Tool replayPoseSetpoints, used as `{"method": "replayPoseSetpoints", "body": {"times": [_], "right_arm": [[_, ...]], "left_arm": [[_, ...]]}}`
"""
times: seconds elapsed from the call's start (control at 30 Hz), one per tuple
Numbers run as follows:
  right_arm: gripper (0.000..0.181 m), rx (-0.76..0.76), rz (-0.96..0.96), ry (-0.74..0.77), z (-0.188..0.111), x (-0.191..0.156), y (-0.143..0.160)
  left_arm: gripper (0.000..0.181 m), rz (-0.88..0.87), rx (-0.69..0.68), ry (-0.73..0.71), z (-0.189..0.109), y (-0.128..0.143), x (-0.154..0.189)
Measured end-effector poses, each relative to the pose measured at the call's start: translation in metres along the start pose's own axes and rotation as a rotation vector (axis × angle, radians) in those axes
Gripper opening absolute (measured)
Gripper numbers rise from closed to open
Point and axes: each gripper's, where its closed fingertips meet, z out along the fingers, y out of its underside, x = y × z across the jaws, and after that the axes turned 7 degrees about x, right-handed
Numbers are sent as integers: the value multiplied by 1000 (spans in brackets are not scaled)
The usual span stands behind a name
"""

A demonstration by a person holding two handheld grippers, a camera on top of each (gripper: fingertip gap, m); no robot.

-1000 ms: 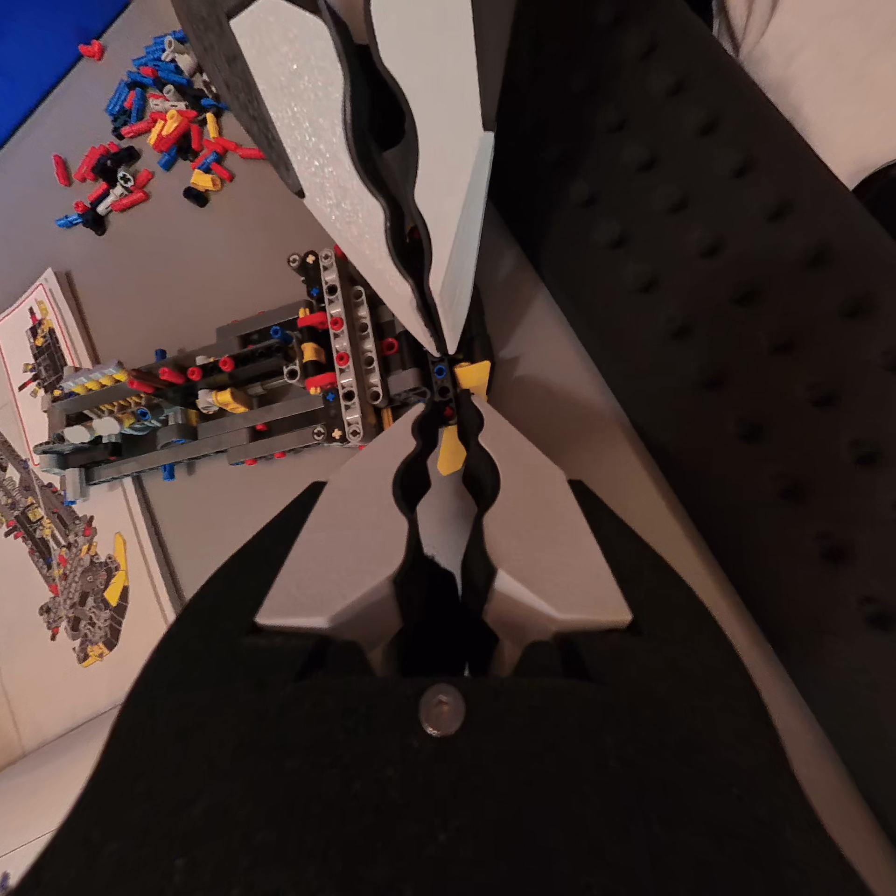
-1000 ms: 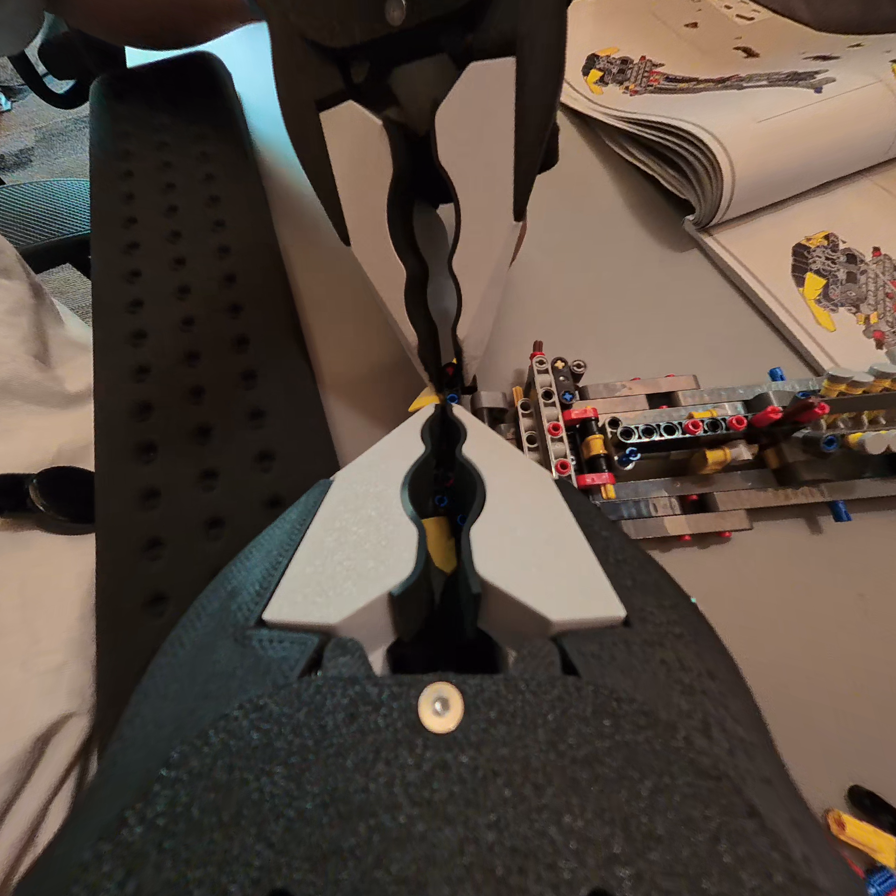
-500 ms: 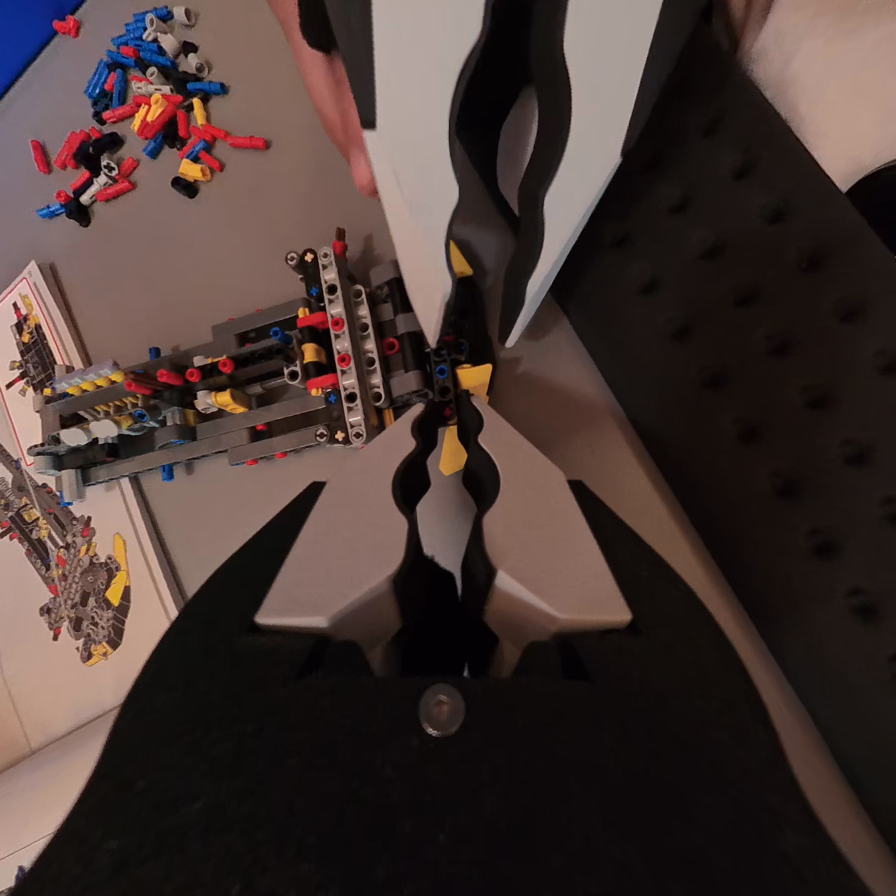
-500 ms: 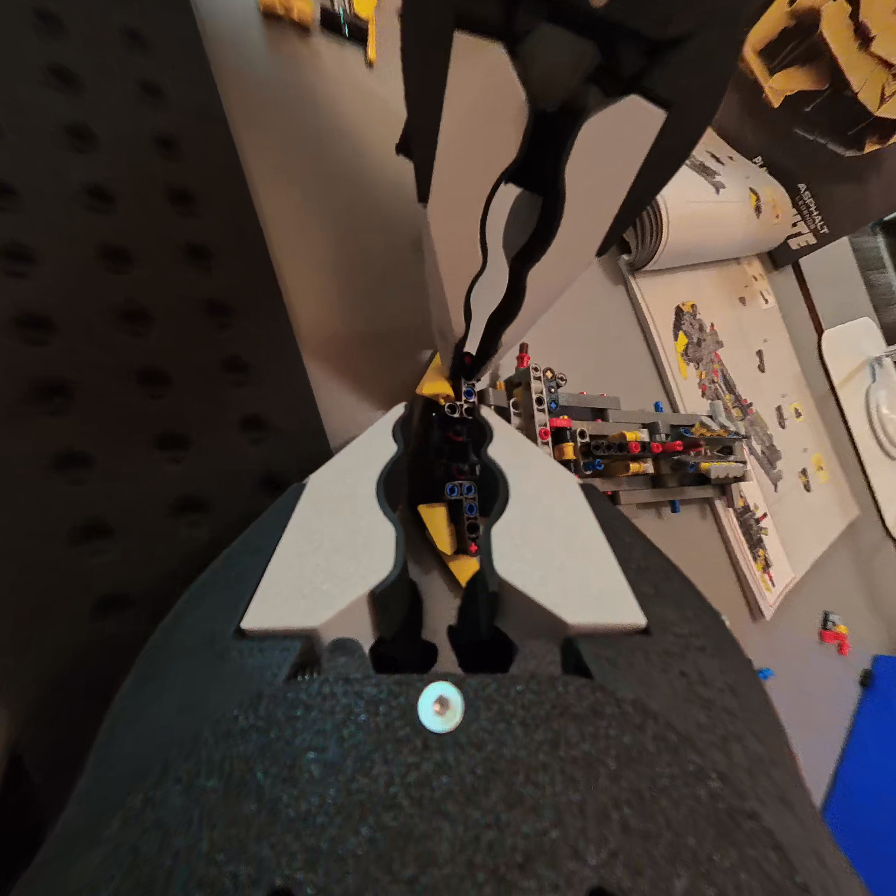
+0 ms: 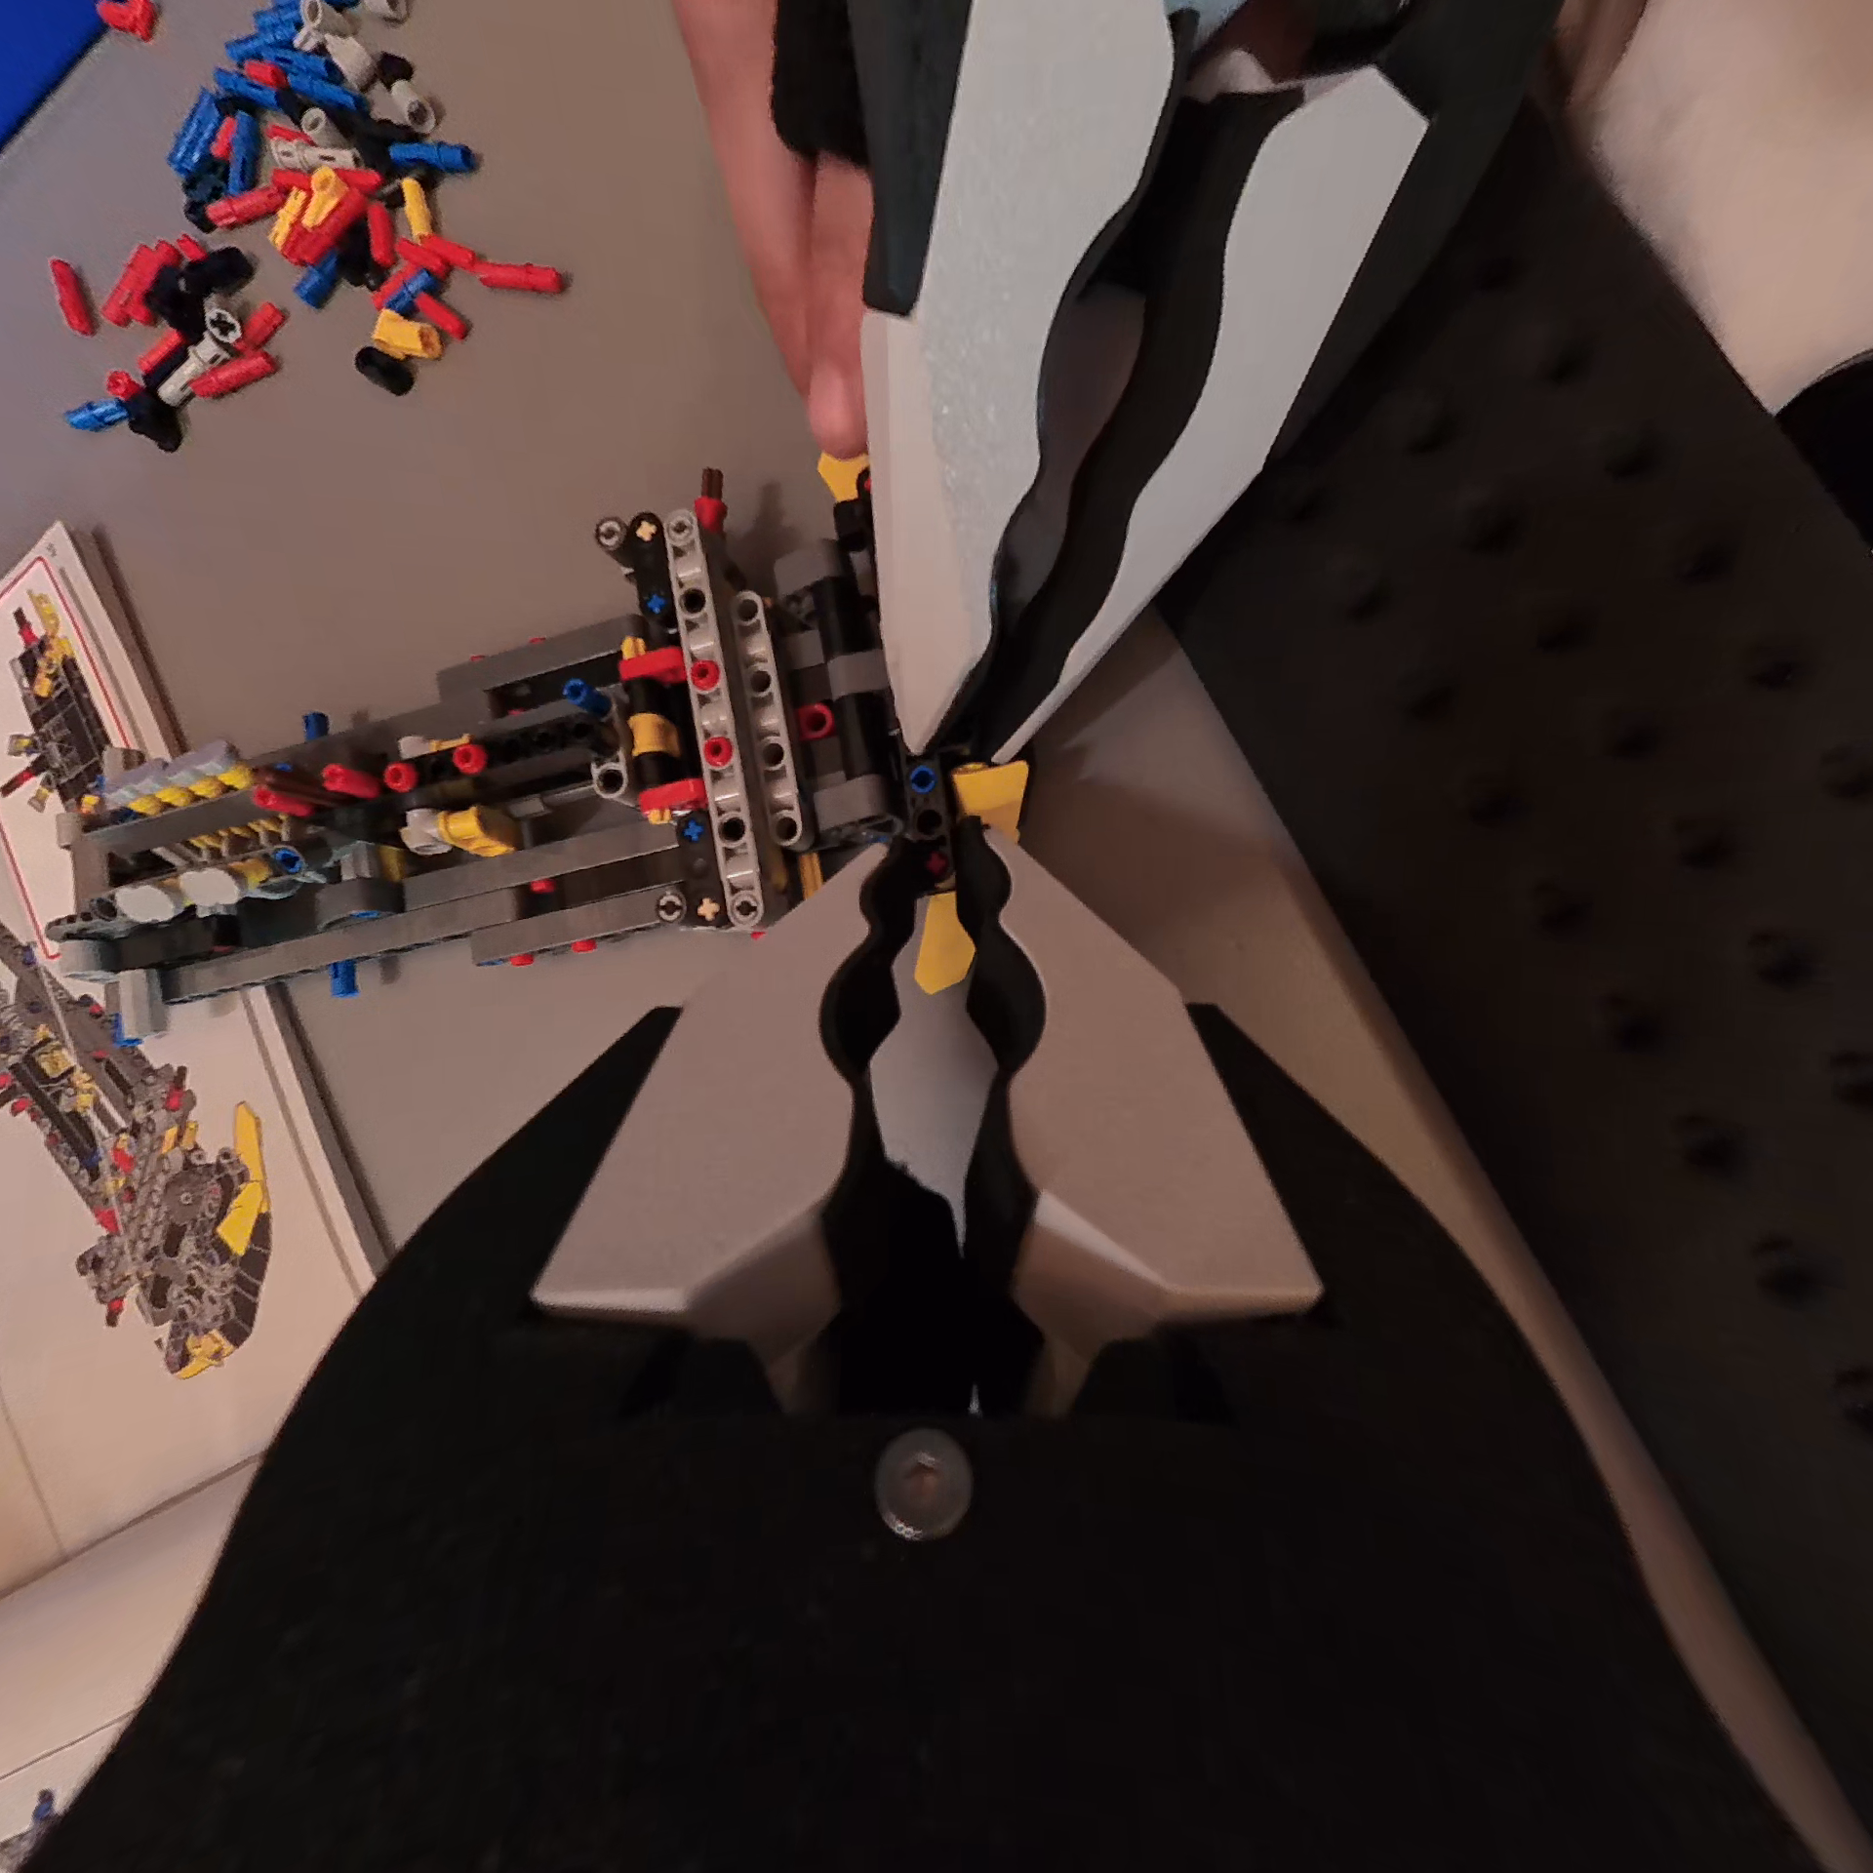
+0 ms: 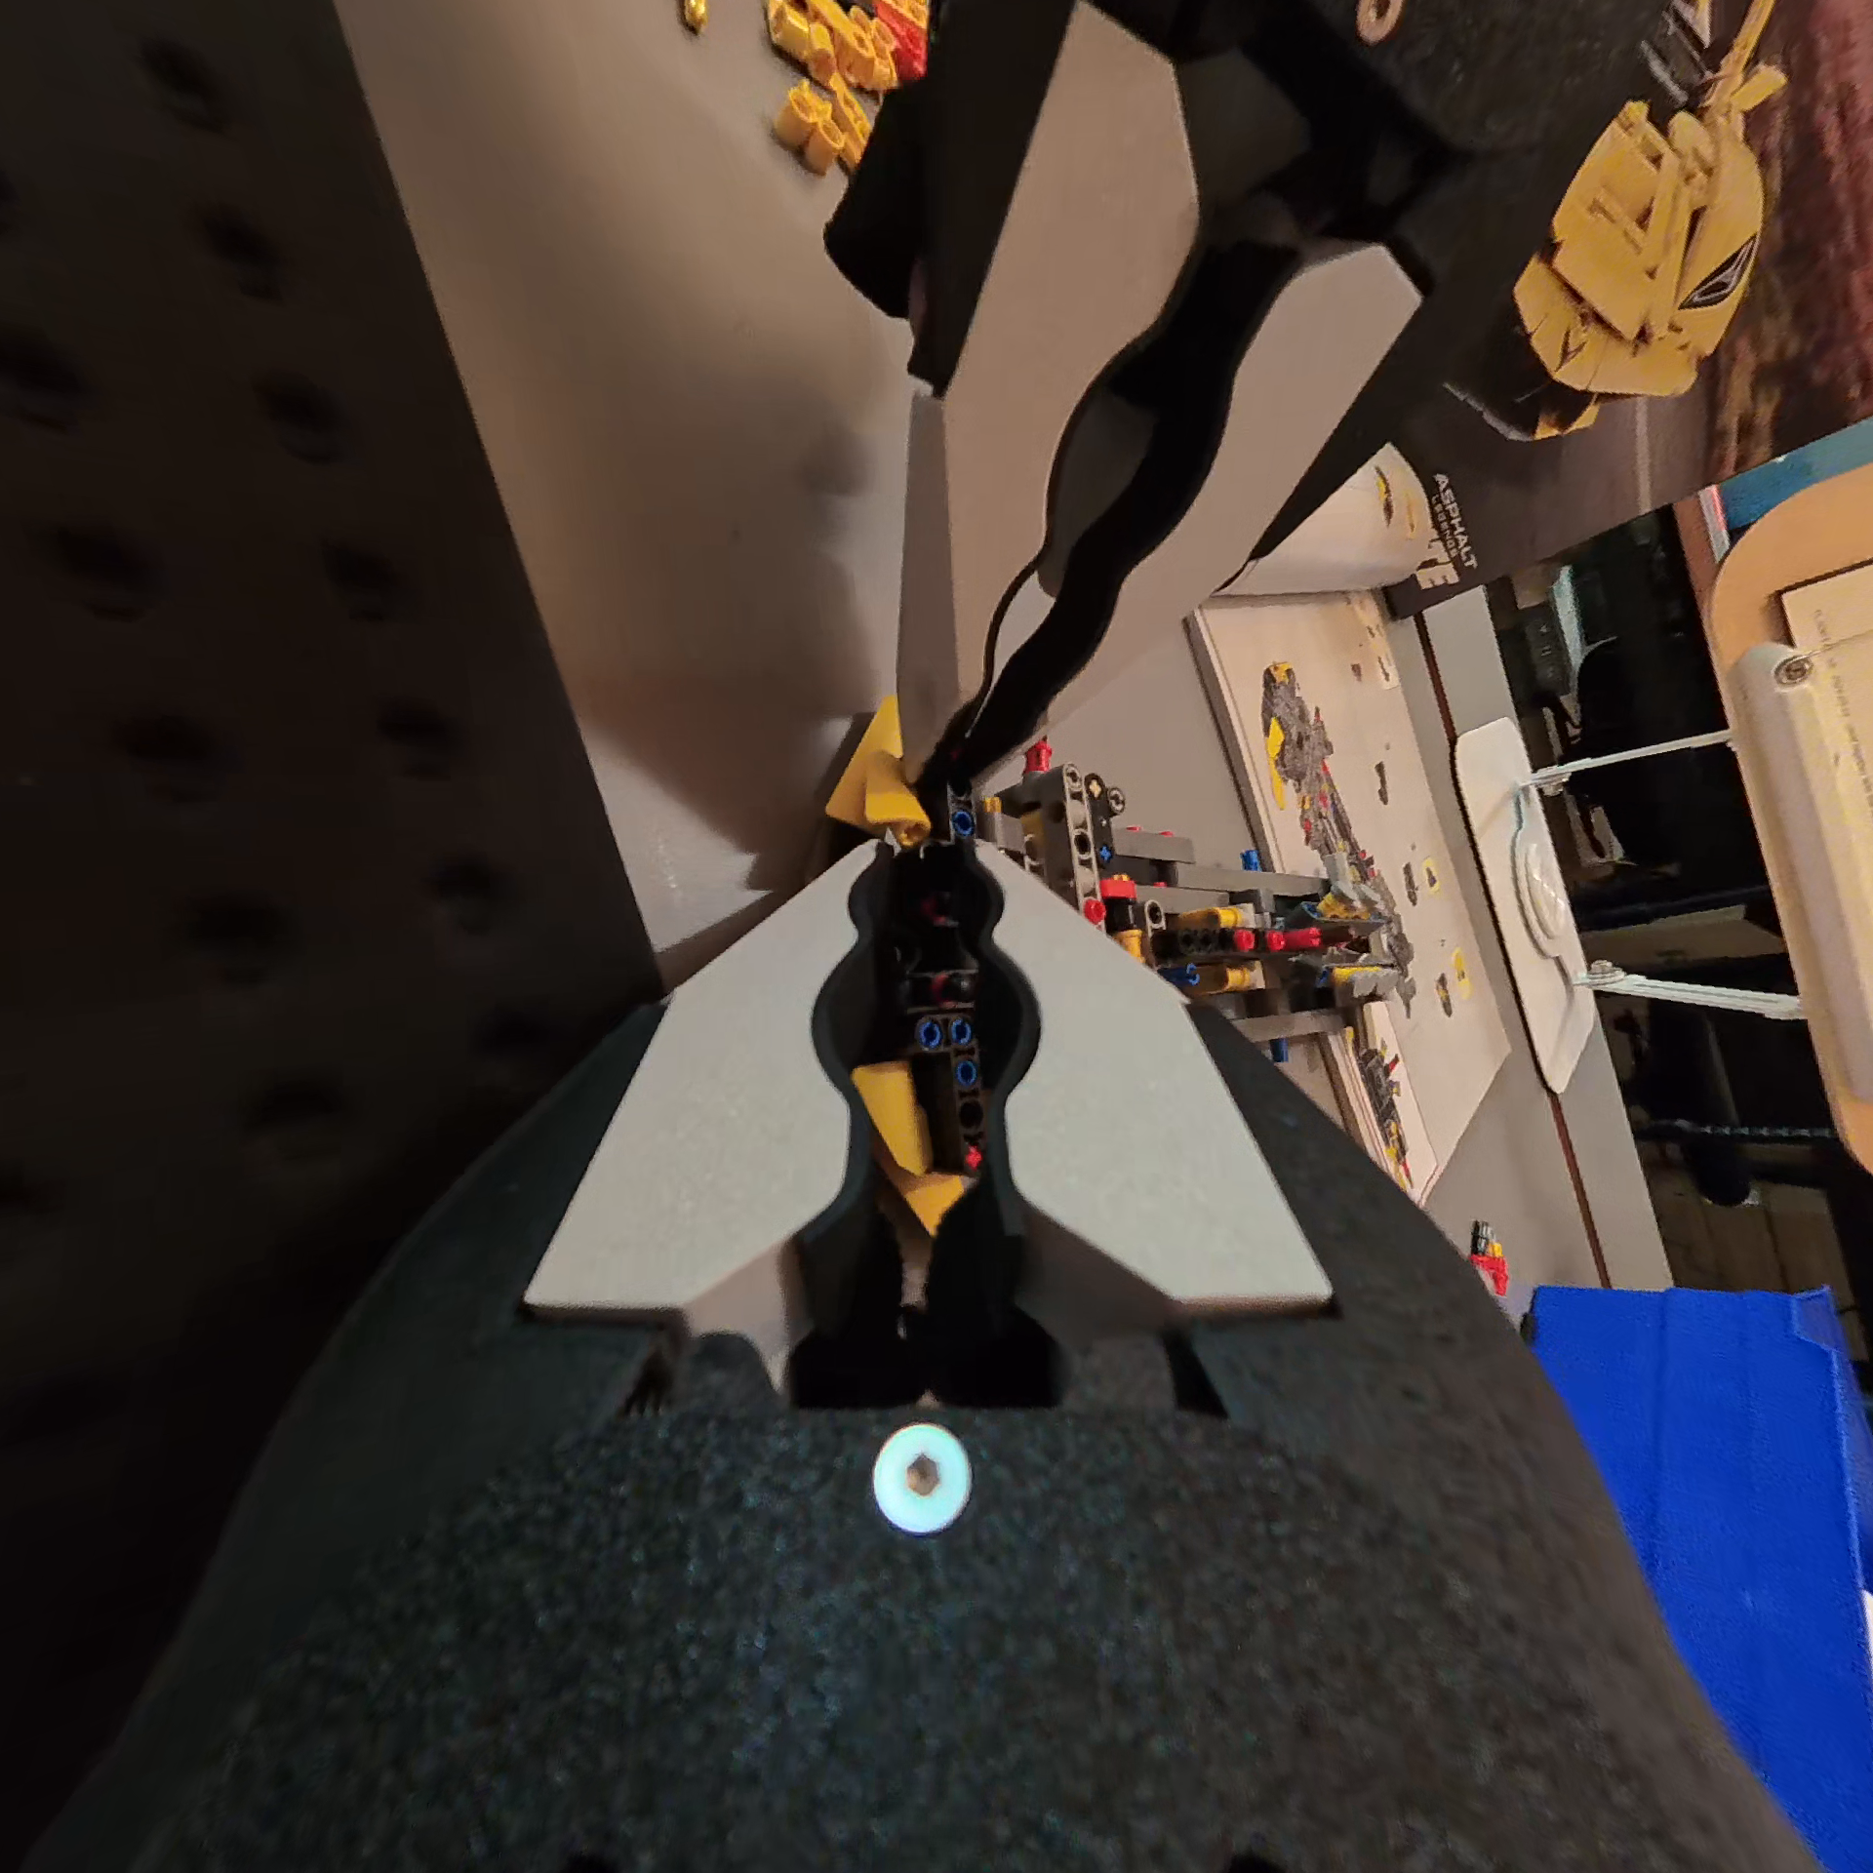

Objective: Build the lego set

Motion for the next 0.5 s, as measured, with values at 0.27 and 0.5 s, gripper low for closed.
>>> {"method": "replayPoseSetpoints", "body": {"times": [0.27, 0.5], "right_arm": [[11, 17, 44, -13, 0, 0, 0], [12, 39, 106, -28, 0, 0, 1]], "left_arm": [[6, 18, -23, 6, 1, 1, 0], [6, -8, 5, 16, 0, -1, 0]]}}
